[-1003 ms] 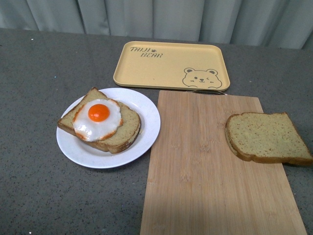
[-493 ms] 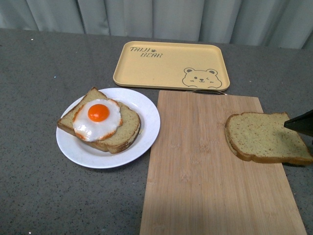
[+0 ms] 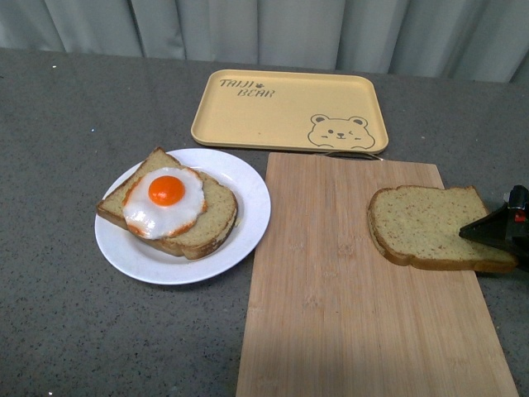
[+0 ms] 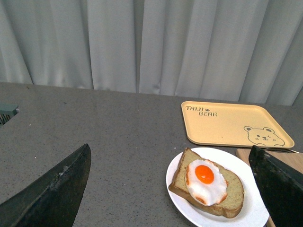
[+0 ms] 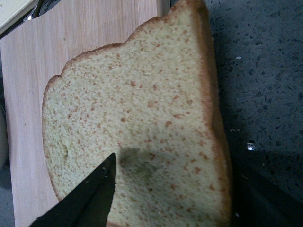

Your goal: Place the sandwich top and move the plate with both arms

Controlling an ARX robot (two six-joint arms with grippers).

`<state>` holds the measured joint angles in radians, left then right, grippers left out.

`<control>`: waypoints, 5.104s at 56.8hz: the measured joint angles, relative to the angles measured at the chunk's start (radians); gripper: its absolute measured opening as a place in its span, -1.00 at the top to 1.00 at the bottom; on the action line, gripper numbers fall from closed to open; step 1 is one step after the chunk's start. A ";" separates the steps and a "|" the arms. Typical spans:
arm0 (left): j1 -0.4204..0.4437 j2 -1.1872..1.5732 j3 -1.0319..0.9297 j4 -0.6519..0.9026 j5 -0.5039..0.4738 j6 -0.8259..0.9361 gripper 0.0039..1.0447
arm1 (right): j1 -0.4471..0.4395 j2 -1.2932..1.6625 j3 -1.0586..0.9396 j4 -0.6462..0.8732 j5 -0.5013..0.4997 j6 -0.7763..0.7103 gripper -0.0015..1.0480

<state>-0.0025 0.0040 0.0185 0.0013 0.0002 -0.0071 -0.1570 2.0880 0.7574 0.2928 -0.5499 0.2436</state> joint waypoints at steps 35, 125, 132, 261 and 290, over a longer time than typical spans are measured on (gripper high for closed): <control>0.000 0.000 0.000 0.000 0.000 0.000 -0.88 | 0.225 -0.256 -0.101 0.467 -0.040 0.437 0.95; 0.000 0.000 0.000 0.000 0.000 0.000 -0.88 | 0.637 -0.123 0.023 0.443 0.436 0.488 -0.86; 0.000 0.000 0.000 0.000 0.000 0.000 -0.88 | 0.600 -0.163 -0.161 0.898 0.884 0.126 -0.44; 0.000 0.000 0.000 0.000 0.000 0.000 -0.88 | 0.159 -1.894 -0.753 -0.095 0.549 -0.240 0.98; 0.000 -0.001 0.000 -0.001 0.000 0.000 -0.88 | 0.159 -2.083 -0.753 -0.291 0.548 -0.241 0.59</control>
<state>-0.0025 0.0032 0.0185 0.0006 0.0002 -0.0071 0.0021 0.0048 0.0048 0.0017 -0.0021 0.0021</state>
